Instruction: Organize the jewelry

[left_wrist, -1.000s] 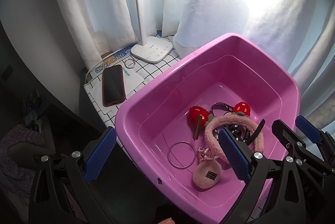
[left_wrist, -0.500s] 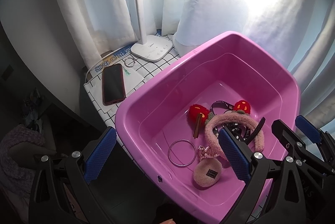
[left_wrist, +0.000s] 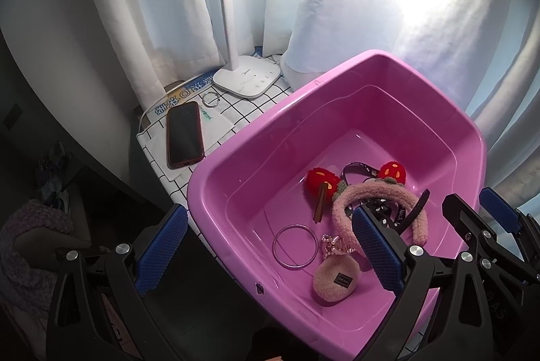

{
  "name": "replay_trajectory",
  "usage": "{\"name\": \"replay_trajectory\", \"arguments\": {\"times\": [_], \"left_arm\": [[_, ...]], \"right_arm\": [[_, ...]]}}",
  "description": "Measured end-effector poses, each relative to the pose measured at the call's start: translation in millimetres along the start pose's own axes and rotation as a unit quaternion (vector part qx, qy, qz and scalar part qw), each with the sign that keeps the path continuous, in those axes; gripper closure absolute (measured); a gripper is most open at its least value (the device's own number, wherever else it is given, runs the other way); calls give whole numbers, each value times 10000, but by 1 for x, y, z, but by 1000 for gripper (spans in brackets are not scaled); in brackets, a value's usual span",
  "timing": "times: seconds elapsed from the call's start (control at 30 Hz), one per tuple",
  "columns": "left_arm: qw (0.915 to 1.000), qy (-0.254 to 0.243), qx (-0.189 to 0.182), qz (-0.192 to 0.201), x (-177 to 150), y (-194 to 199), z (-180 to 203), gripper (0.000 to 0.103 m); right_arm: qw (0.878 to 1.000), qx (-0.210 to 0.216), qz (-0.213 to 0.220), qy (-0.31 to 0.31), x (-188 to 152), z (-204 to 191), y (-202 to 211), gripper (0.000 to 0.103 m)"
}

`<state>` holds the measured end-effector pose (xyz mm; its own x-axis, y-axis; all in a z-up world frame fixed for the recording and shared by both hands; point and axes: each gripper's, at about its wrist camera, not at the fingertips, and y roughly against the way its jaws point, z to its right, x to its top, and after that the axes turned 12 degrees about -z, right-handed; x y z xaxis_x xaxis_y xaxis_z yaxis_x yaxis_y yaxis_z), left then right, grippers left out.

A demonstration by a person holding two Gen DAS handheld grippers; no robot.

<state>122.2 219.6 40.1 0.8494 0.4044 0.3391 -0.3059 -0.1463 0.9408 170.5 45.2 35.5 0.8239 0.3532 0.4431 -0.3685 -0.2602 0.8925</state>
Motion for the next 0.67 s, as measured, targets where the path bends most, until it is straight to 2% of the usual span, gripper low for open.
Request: {"name": "replay_trajectory", "arguments": {"times": [0.33, 0.67], "left_arm": [[9999, -35, 138, 78, 2, -2, -1, 7], [10000, 11, -30, -59, 3, -6, 0, 6]], "right_arm": [[10000, 14, -24, 6, 0, 0, -2, 39], [10000, -12, -26, -26, 0, 1, -4, 39]]}}
